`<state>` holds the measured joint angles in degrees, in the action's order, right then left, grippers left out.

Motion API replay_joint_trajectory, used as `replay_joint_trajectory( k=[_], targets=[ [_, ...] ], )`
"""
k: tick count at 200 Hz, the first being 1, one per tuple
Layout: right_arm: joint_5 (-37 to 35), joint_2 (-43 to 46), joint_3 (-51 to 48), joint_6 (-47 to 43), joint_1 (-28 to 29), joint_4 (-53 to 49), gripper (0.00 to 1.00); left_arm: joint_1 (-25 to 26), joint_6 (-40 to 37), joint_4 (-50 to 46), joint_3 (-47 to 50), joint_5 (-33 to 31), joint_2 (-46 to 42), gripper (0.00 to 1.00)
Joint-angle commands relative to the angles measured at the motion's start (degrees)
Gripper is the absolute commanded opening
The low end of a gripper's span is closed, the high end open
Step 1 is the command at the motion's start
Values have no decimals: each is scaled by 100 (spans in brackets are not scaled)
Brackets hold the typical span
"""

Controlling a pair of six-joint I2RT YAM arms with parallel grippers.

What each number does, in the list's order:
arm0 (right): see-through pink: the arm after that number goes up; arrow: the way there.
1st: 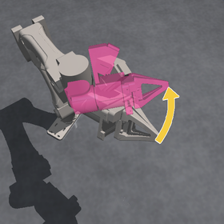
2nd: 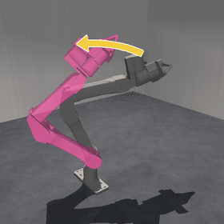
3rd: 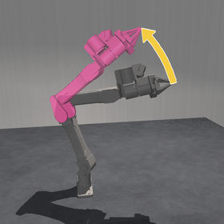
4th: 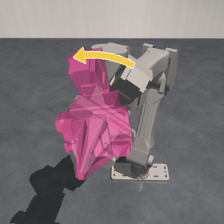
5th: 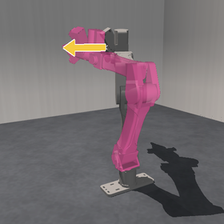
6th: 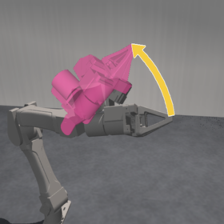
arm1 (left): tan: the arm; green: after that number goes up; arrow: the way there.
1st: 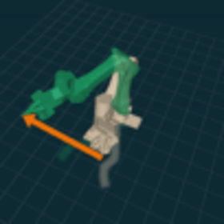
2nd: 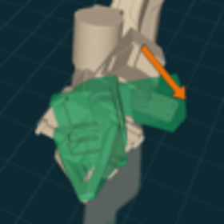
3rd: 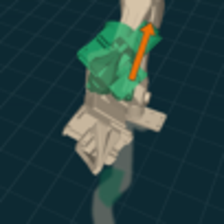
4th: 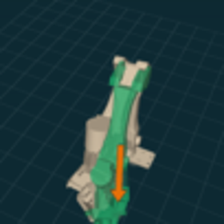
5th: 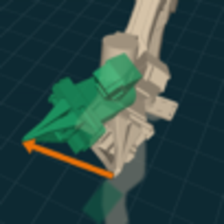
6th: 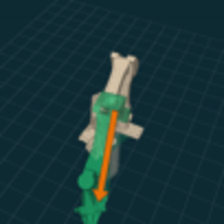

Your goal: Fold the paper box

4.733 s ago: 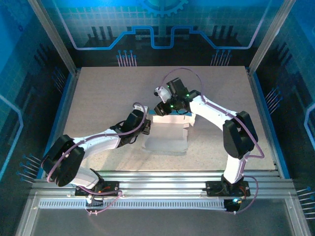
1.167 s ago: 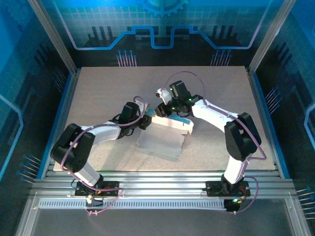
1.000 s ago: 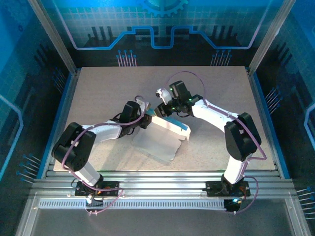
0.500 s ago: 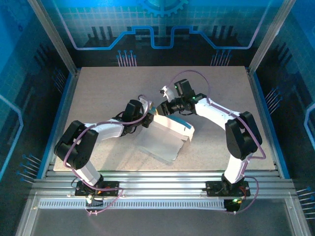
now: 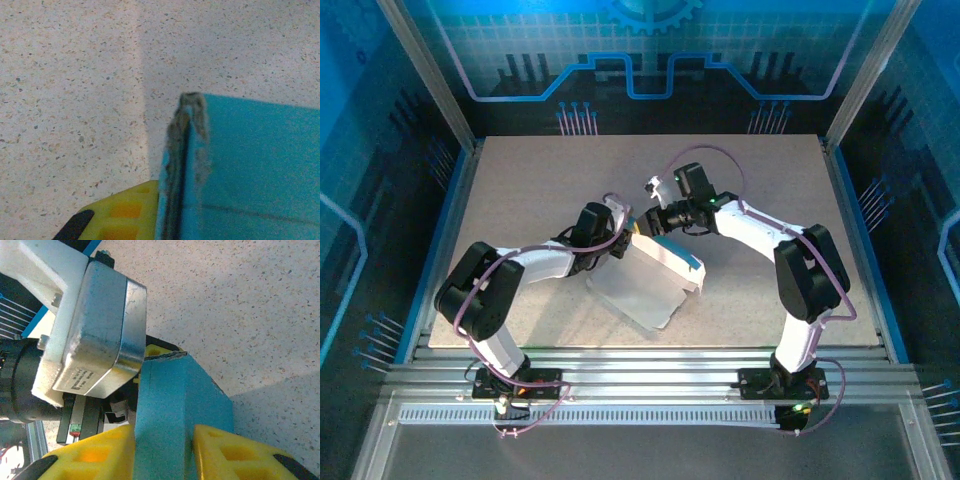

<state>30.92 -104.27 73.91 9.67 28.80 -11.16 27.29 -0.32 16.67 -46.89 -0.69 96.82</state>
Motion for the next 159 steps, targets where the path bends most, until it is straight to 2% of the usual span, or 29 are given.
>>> replay_joint_trajectory(
  k=[1, 39, 86, 120, 159],
  targets=[
    [160, -80, -105, 70, -11, -44, 37, 12, -100, 113, -136, -209, 129, 14],
    [166, 55, 27, 229, -41, -102, 38, 13, -11, 74, -102, -191, 7, 17],
    [-38, 380, 502, 502, -58, -397, 52, 12, 38, 63, -109, -348, 10, 17],
    [-564, 804, 561, 571, -193, -703, 58, 3, 224, 122, -146, -848, 127, 16],
    [-959, 1728, 108, 782, -419, -976, 58, -2, 518, 478, 65, -1494, -5, 15]
  ],
)
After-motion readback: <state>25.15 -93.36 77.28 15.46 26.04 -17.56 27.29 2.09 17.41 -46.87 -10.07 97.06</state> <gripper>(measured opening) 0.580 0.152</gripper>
